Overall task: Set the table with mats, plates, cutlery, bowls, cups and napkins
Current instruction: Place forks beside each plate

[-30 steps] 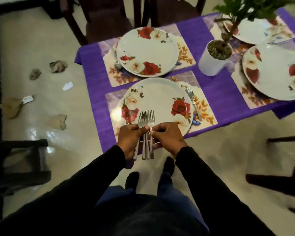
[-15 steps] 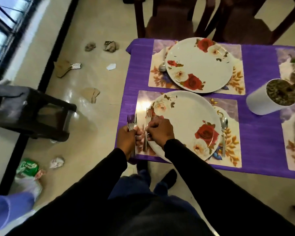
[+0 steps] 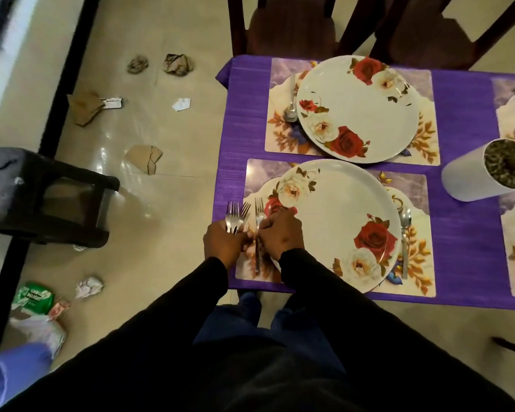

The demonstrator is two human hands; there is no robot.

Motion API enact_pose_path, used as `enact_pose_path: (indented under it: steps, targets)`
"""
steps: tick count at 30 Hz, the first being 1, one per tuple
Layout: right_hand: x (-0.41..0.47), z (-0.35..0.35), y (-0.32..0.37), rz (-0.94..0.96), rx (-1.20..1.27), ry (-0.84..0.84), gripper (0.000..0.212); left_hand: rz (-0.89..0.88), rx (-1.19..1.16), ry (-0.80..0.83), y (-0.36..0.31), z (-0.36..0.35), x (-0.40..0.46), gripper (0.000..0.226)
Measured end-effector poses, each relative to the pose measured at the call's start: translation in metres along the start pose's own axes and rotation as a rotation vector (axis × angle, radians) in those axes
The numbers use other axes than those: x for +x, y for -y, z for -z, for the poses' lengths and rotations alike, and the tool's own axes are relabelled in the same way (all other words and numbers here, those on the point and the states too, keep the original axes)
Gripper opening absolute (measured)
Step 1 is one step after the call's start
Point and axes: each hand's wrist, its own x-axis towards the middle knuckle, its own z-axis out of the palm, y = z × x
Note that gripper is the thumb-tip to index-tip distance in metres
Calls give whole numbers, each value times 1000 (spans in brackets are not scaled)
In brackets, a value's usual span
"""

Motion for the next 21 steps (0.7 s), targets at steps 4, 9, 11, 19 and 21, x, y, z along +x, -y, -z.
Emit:
enact_pose_path:
  steps: [4,9,11,19,21]
  targets:
    - [3,-10,4,0,10,11,2,-18,6,11,2,3,8,16]
    - [4,-14,5,36,-73,32,12,17,-45,-38,-3,2,10,13]
    - [4,-14,7,58,-119,44,10,35,-53,-43,-3,1,11,15]
    - [-1,-8,5,127,-142,180,19,8,32,-91,-8,-1,7,17]
    - [-4,-6,5,150,-183,258,19,6,54,-89,-6,-2,6,18]
